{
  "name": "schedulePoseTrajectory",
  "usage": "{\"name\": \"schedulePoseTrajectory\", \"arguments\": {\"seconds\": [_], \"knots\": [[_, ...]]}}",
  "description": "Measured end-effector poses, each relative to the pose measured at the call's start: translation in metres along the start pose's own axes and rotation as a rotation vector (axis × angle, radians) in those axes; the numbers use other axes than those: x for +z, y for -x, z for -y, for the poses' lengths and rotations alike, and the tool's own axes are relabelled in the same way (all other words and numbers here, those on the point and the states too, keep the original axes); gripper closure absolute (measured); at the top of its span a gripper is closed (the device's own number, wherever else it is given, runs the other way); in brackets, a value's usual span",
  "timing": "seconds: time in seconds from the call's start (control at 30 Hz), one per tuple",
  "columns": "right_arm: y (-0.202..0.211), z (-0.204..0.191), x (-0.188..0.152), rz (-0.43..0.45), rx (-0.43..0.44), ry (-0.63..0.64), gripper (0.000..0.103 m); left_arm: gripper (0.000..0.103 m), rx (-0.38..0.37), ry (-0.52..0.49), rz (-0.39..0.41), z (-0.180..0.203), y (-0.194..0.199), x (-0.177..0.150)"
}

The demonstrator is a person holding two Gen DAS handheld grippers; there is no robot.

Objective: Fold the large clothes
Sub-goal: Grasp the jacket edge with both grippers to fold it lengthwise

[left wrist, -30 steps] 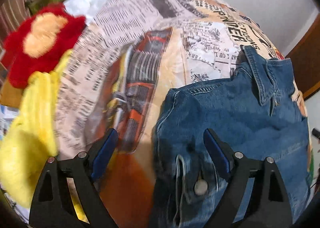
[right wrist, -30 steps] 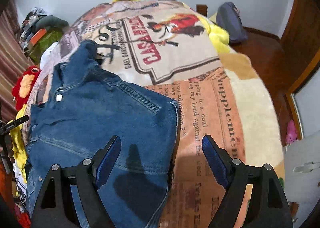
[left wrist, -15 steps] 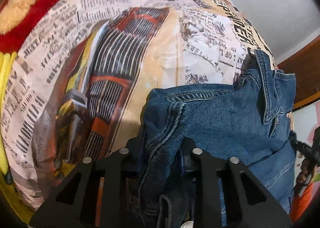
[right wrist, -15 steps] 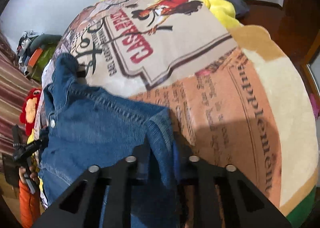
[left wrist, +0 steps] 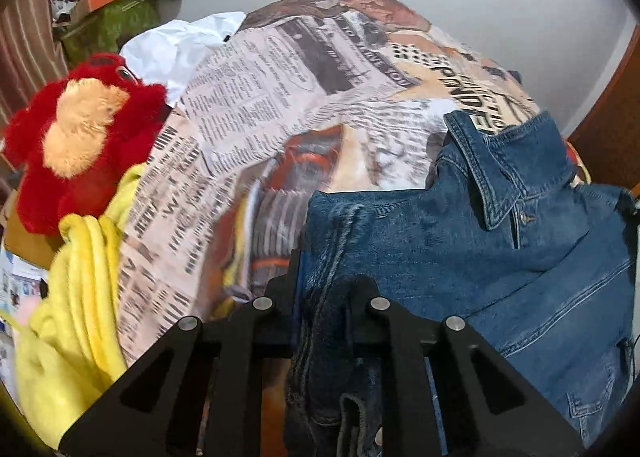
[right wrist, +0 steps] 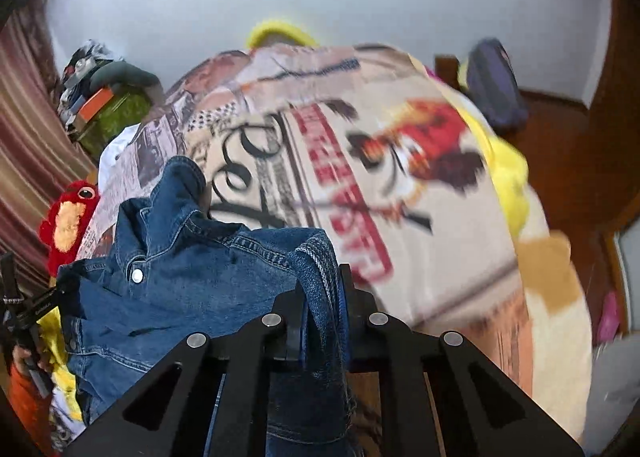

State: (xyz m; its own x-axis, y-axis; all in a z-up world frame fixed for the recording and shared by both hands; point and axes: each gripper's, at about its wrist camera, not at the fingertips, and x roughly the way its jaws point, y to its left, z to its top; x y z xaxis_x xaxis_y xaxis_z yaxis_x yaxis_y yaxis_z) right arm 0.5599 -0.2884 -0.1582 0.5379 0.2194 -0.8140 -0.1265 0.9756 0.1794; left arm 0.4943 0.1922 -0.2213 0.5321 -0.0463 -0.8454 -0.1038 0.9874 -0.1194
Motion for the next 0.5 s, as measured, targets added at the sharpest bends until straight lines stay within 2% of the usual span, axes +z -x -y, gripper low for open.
{"name": "schedulePoseTrajectory", "arguments": {"seconds": [0.1,0.3,0.43,0.5], "knots": [[-0.013,-0.013,0.013,0.025,-0.042,0.044,0.094,0.087,0.027,0.015,-0.008,-0.008,-0.013,0.006],[-0.061,-0.006,0.008,-0.034,-0.108,0.060,0.093,0.084,-0.010,0.113,-0.081,-0.029,-0.055,0.003],[-0.087,0.000,-0.007,-0.068,-0.161,0.121,0.093,0.074,0.036,0.068,-0.069,-0.024,-0.066,-0.005],[-0.092,-0.003,-0.013,-0.057,-0.181,0.163,0.092,0.074,0.046,0.048,-0.061,-0.021,-0.067,-0.007]]}}
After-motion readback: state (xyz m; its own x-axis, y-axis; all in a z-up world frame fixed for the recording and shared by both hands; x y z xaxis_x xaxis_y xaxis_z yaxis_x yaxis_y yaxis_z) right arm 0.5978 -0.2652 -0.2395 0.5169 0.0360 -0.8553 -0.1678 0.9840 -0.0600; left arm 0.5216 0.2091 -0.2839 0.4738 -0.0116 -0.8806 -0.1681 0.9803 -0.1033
